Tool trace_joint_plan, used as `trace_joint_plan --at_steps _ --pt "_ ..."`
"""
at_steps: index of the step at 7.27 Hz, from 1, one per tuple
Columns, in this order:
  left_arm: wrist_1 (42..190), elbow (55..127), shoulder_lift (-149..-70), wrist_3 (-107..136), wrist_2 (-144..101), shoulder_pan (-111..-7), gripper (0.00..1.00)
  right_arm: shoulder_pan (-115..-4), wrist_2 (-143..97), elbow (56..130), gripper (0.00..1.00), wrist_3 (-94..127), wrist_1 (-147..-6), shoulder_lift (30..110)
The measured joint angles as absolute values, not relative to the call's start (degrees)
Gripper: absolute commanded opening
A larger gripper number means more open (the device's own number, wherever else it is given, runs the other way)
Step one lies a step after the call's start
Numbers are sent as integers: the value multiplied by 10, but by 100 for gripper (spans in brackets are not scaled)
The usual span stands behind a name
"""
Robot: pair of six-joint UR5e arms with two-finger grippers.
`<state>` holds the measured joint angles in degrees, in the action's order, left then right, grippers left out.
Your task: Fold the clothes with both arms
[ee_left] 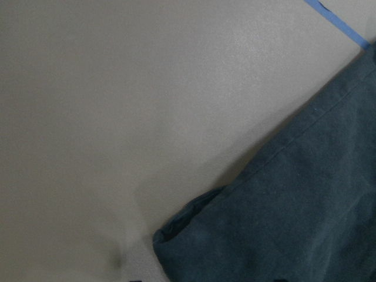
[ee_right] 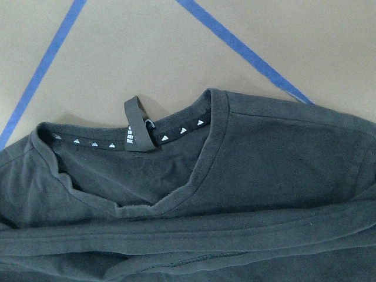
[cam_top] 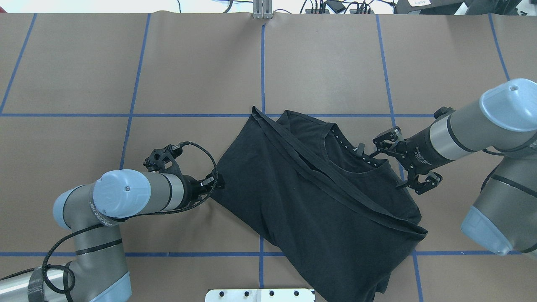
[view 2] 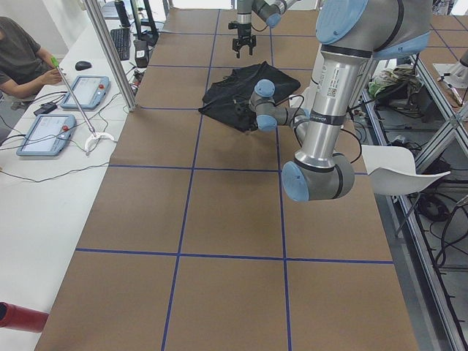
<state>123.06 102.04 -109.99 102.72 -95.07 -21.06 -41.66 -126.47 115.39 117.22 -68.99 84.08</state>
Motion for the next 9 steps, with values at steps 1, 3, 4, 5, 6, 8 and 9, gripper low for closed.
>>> trace_joint_plan --at_steps 1,3,4,5,6,8,9 --pt "1230 1019 -1100 1027 -950 -212 55 -417 -1265 1153 100 1172 -690 841" --pt "1230 1017 -1100 1025 -942 -214 38 -417 -1264 1147 100 1172 -690 841" --pt "1230 1015 -1100 1024 -939 -216 19 -418 -1264 1145 100 1172 -690 841" --pt "1231 1013 -1100 1024 -938 -217 0 -419 -1264 1144 100 1172 -690 841" --pt "1231 1011 -1100 1024 -935 -218 0 -421 -1265 1144 100 1172 -690 841" --pt "1232 1011 -1100 1022 -931 -228 0 -425 -1265 1143 100 1172 -690 841" --pt "1233 1009 -1100 1009 -930 -243 0 -427 -1266 1143 100 1172 -690 841"
